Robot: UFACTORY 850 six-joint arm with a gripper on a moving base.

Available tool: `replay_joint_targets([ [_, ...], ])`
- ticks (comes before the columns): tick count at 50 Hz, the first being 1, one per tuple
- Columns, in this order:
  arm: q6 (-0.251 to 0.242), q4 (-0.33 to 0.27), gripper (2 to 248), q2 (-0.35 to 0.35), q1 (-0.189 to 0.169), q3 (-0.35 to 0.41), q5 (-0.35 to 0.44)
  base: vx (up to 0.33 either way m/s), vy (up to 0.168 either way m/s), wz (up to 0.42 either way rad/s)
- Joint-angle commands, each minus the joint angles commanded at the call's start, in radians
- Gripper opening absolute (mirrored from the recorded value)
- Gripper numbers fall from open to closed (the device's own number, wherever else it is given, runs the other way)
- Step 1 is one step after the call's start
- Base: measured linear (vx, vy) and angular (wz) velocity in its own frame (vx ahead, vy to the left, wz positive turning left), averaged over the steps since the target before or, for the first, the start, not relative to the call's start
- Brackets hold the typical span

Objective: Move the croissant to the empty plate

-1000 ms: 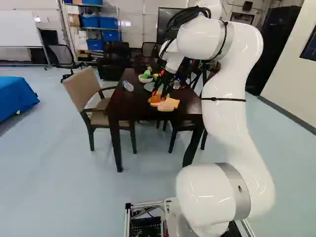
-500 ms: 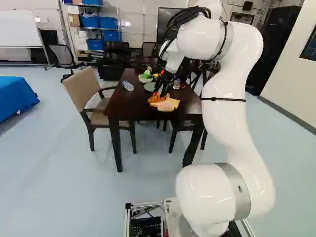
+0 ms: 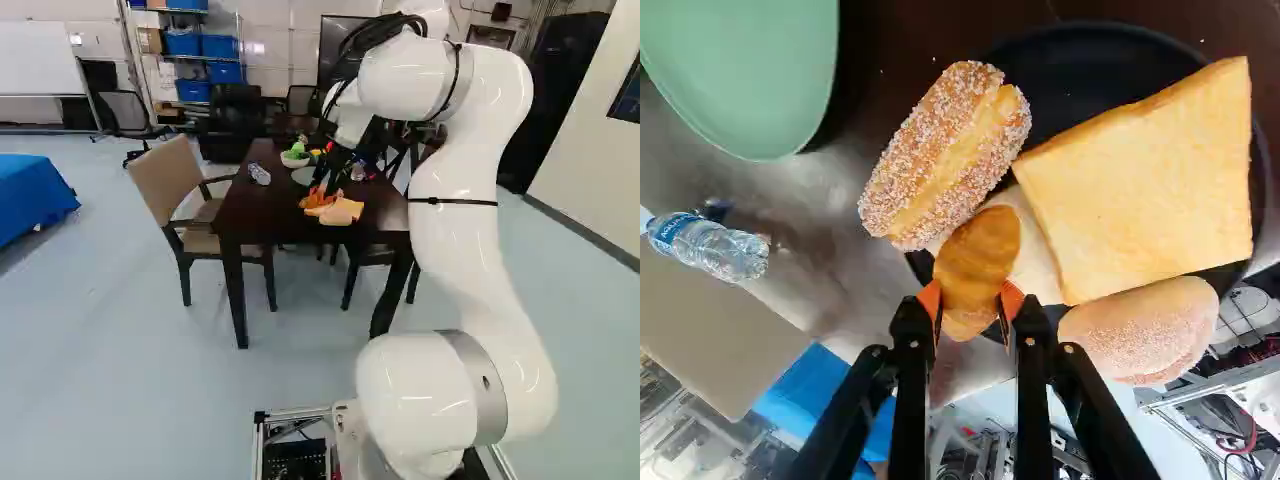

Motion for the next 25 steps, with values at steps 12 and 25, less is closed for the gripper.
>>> replay_joint_targets([
  [12, 0.000, 0.000, 92, 0.026, 0.000, 0.006, 0.000, 0.000, 0.000, 0.000],
  [25, 0.000, 0.000, 92, 0.060, 0.000, 0.013, 0.000, 0.000, 0.000, 0.000],
])
